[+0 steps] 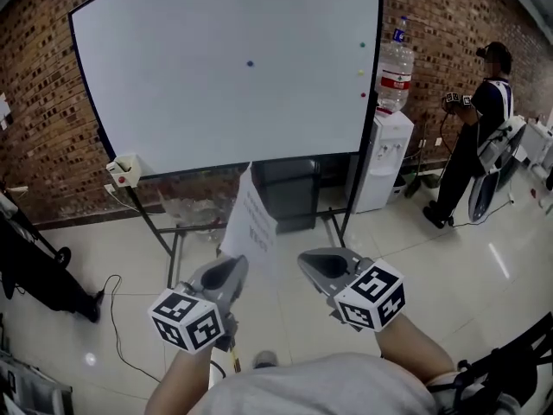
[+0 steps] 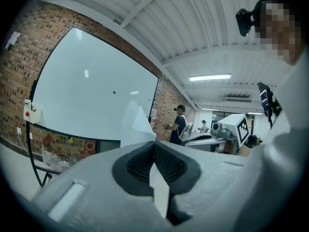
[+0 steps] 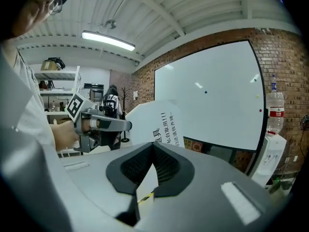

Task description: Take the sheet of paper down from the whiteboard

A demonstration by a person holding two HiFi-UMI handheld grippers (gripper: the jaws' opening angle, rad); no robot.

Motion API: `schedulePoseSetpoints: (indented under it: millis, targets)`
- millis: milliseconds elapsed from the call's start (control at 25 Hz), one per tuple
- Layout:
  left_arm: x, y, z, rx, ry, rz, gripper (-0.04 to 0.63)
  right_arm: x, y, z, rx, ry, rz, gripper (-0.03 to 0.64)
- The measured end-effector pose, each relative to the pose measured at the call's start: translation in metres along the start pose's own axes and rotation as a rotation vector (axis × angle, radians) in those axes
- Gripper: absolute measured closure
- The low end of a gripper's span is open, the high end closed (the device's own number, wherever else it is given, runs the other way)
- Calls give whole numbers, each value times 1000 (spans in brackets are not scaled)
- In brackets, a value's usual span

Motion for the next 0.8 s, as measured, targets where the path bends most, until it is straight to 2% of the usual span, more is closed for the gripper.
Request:
schedulePoseSetpoints:
  millis: [440, 800]
  targets:
    - [-17, -13, 15, 31, -13, -56, 594, -19, 20, 18, -18, -25, -42, 617]
    - [-17, -17, 18, 49, -20, -58, 594, -23, 18, 18, -20, -51, -48, 617]
Point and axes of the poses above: the fingertips, and each gripper's own axes: x forward along the fingers, y to its left, z out of its top, the point moved 8 cm from there along -x, backward along the fingers, and after that the axes turned 15 degrees about y, right-handed, at the moved point
